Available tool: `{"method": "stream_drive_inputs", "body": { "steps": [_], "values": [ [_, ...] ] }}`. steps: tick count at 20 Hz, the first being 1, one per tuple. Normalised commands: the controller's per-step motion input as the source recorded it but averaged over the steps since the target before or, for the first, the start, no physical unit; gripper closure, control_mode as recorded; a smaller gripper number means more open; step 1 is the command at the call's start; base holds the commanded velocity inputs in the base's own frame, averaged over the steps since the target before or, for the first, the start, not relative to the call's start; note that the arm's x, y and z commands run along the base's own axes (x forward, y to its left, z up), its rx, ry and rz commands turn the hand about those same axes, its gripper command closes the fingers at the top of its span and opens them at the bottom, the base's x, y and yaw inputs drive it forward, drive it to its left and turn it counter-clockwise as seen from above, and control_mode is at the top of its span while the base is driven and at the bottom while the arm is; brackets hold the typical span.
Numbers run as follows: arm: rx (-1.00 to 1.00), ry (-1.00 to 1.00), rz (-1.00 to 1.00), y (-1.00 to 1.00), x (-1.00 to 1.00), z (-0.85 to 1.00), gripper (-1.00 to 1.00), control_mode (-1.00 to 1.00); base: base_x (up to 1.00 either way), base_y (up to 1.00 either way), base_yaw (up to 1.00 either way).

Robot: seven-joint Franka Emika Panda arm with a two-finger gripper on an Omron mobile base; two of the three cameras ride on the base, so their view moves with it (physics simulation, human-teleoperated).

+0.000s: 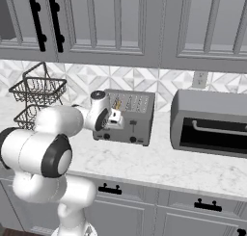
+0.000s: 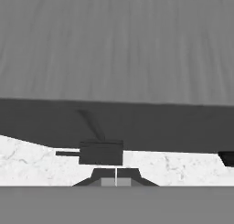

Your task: Start the toaster. Once the lever pops up, take the bread to the plate on the dining counter.

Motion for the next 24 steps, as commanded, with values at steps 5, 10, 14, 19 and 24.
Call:
{"method": "stream_drive_inputs", "body": {
  "steps": [5,10,14,19,24],
  "values": [
    [0.15,-0.15,-0.01,-0.19,-0.74,0.79,1.00,-1.00,0.00,0.00,0.00],
    [0.03,-0.04,-0.06,-0.01,-0.47,0.91,1.00,-1.00,0.00,0.00,0.00],
    [0.00,0.00,-0.05,0.00,-0.24,0.80,1.00,-1.00,0.00,0.00,0.00],
    [-0.01,-0.02,-0.03,0.00,-0.04,0.59,1.00,-1.00,0.00,0.00,0.00],
    [-0.03,-0.12,0.00,0.00,0.02,0.30,1.00,-1.00,0.00,0.00,0.00]
  ]
}}
